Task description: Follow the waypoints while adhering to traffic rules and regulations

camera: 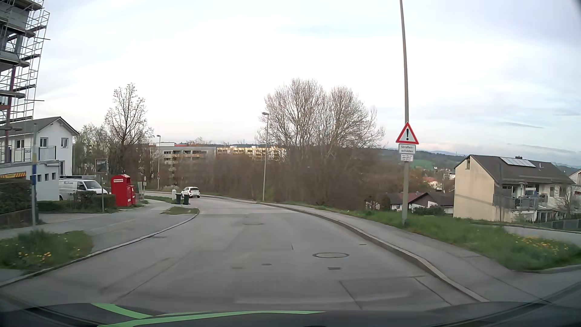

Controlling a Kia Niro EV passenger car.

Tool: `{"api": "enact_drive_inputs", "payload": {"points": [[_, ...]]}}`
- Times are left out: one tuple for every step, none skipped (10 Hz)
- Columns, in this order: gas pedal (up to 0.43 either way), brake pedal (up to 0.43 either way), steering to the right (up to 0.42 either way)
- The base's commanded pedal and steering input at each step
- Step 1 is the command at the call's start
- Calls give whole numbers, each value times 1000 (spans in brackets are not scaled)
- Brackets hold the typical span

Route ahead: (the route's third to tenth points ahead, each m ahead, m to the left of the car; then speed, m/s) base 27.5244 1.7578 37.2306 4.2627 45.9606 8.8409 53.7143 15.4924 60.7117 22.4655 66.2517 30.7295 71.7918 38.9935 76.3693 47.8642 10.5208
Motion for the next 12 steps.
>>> {"api": "enact_drive_inputs", "payload": {"points": [[0,0,-14],[0,0,-15],[0,0,-15],[0,0,-16],[0,0,-19],[0,0,-21],[0,0,-24],[0,0,-28],[0,0,-30],[0,0,-31],[0,0,-33],[0,0,-36]]}}
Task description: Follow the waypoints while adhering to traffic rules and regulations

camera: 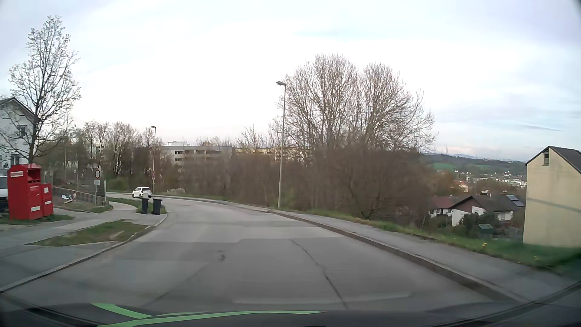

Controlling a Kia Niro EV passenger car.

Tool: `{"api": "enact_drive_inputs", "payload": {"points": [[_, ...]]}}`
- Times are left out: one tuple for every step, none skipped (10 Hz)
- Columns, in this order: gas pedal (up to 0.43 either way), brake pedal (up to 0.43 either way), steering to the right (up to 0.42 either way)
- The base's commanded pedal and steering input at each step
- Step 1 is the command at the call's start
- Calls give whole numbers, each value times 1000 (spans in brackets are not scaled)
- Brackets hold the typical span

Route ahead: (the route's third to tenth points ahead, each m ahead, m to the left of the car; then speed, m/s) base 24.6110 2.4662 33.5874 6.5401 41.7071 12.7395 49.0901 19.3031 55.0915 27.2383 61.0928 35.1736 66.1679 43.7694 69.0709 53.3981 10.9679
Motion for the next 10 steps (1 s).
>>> {"api": "enact_drive_inputs", "payload": {"points": [[0,0,-39],[0,0,-42],[0,0,-45],[0,0,-48],[0,0,-50],[0,0,-53],[0,0,-60],[0,0,-60],[0,0,-61],[0,0,-64]]}}
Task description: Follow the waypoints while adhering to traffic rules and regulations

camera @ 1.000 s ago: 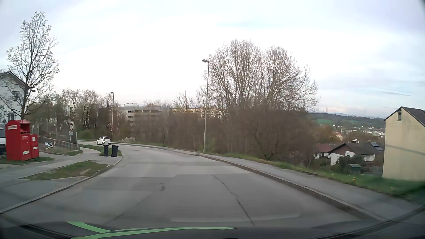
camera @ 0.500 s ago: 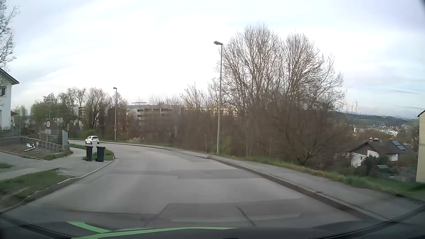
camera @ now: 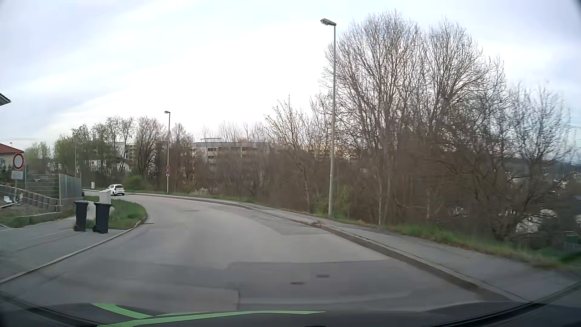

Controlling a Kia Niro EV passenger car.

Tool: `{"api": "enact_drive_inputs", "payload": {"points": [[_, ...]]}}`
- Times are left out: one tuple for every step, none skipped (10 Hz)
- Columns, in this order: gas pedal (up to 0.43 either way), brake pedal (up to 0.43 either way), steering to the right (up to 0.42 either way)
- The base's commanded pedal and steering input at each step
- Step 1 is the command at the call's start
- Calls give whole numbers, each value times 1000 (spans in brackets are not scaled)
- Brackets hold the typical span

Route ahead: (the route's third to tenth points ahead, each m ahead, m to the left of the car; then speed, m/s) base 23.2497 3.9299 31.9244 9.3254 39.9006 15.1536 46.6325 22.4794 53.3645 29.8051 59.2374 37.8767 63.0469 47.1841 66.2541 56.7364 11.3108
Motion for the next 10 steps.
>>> {"api": "enact_drive_inputs", "payload": {"points": [[0,0,-66],[0,0,-67],[0,0,-74],[0,0,-77],[0,0,-81],[0,0,-83],[0,0,-83],[0,0,-83],[0,0,-83],[0,0,-83]]}}
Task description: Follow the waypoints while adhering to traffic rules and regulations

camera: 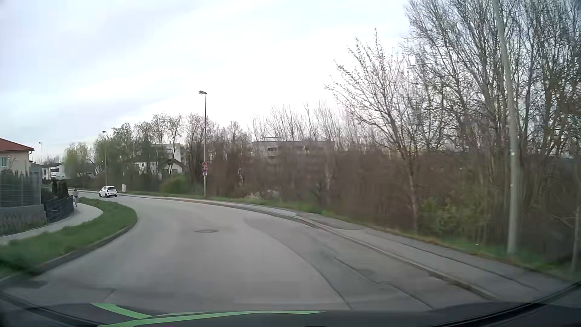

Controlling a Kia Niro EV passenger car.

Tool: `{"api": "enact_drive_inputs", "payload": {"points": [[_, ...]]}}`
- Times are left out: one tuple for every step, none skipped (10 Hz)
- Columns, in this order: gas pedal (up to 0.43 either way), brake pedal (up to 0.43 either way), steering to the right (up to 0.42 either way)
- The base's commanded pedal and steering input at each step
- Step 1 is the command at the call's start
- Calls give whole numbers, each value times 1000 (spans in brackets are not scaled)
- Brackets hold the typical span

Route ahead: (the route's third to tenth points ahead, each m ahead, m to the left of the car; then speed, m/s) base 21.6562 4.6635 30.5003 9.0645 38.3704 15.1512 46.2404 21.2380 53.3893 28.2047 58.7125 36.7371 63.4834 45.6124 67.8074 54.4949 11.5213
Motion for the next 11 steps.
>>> {"api": "enact_drive_inputs", "payload": {"points": [[0,0,-83],[0,0,-83],[0,0,-83],[0,0,-83],[0,0,-83],[0,0,-86],[0,0,-89],[0,0,-91],[0,0,-93],[0,0,-95],[0,0,-95]]}}
